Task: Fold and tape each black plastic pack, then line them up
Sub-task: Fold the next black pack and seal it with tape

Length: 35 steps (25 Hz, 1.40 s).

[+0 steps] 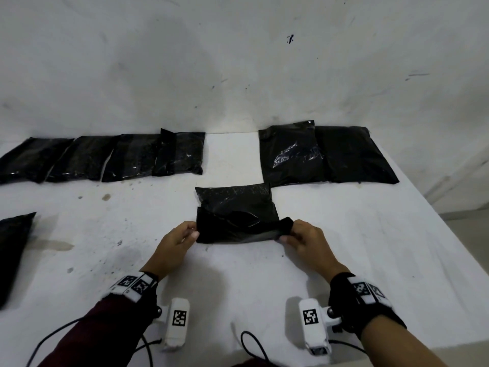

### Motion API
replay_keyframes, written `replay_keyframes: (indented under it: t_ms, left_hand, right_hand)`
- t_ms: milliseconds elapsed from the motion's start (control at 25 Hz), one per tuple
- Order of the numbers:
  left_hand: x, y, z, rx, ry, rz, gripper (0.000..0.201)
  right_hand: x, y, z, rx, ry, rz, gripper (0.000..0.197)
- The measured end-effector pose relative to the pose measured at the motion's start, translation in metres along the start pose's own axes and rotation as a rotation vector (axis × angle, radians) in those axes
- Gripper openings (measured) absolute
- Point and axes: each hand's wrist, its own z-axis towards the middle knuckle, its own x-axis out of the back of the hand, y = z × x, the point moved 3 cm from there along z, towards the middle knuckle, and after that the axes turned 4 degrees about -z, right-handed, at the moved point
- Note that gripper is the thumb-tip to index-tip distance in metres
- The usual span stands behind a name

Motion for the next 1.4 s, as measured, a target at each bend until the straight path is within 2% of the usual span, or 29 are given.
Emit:
replay_keyframes:
  t_ms: [120,200,280,360,440,720,880,1000,1200,1320,1400]
  left_hand:
    - [0.004,-0.001,-0.003,0.026,-0.035,0.174,0.017]
    - [0.005,-0.001,-0.004,0.013,0.064,0.246,0.015]
    - [0.004,0.002,-0.003,0.005,0.163,0.157,0.006]
    - [0.002,0.005,0.002,0.084,0.178,0.061,0.021]
    - [-0.001,0.008,0.006,0.175,0.169,0.059,0.029]
    - [-0.006,0.013,0.000,0.159,0.157,0.068,0.031]
    - [0.002,0.012,0.004,0.226,0.183,-0.008,0.028]
    - [0.003,0.012,0.004,0.246,0.145,0.021,0.029]
    - [0.005,0.013,0.002,0.315,0.066,0.216,0.037]
    - [0.015,0.009,0.000,0.404,0.051,0.351,0.027]
    - [0.021,0.016,-0.003,0.418,0.132,0.362,0.020]
  right_hand:
    - [0.003,-0.003,0.004,-0.100,-0.038,0.086,0.033]
    - [0.005,-0.004,0.007,-0.173,-0.046,0.124,0.039]
    - [0.005,-0.005,0.011,-0.252,-0.084,0.138,0.040]
    - [0.004,-0.005,0.019,-0.284,-0.128,0.112,0.045]
    - [0.003,-0.003,0.027,-0.303,-0.148,0.064,0.044]
    - [0.002,-0.008,0.031,-0.326,-0.168,-0.057,0.041]
    - [0.005,-0.008,0.031,-0.335,-0.177,-0.064,0.042]
    - [0.005,-0.009,0.031,-0.325,-0.196,-0.091,0.041]
    - [0.004,-0.011,0.031,-0.322,-0.232,-0.114,0.039]
    - [0.005,-0.011,0.030,-0.326,-0.249,-0.120,0.039]
    - [0.006,-0.013,0.030,-0.330,-0.261,-0.125,0.039]
